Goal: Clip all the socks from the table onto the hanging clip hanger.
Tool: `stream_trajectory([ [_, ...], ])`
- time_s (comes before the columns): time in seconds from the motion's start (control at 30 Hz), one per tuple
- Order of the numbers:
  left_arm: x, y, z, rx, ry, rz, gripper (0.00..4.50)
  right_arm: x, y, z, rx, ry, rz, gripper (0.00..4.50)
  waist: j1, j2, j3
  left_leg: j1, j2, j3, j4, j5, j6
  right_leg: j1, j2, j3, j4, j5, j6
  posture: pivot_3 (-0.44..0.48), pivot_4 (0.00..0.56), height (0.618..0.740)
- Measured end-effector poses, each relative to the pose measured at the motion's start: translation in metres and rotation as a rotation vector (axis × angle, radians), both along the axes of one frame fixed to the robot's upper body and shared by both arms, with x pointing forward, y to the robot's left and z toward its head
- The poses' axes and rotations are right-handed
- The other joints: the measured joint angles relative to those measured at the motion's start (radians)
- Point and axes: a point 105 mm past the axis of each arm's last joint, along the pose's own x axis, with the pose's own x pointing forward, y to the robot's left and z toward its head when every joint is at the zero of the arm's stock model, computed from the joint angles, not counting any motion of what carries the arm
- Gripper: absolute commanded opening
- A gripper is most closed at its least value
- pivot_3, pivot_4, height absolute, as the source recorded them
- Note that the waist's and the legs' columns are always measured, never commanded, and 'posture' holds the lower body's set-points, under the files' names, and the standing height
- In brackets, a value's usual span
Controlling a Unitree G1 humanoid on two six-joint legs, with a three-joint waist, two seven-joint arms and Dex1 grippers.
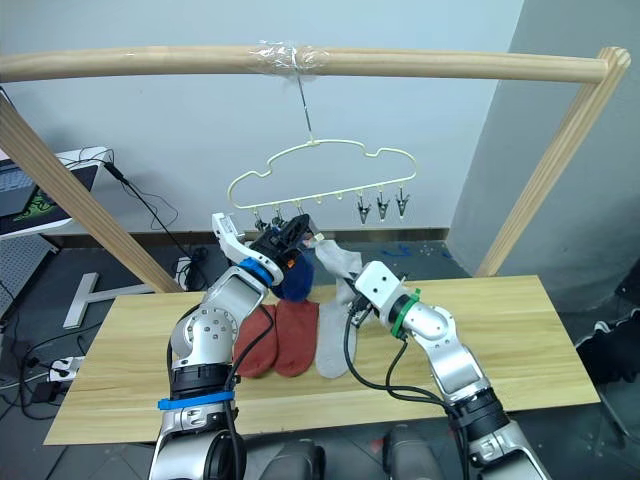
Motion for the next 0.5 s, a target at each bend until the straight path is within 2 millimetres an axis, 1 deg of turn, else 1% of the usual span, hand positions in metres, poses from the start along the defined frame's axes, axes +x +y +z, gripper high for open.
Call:
stream_trajectory([
  [0.3, -0.001, 0.0, 0.001, -0.011, -0.002, -0.004, 0.0, -0.002, 0.01, 0.011, 0.029, -0.017, 0.028, 0.02, 0.0, 0.0, 0.0, -0.004, 0.0, -0.002, 0.0, 0.0, 0.0, -0.003, 0.0, 0.0, 0.0, 0.0, 0.0, 0.0, 0.192, 0.74],
  [0.5, -0.002, -0.001, 0.001, -0.016, -0.003, -0.007, 0.0, -0.002, 0.016, 0.014, 0.05, -0.011, 0.029, 0.02, 0.0, 0.0, 0.001, -0.005, 0.0, -0.002, 0.0, 0.0, 0.0, -0.004, 0.0, 0.0, -0.001, 0.0, 0.0, 0.004, 0.194, 0.74],
])
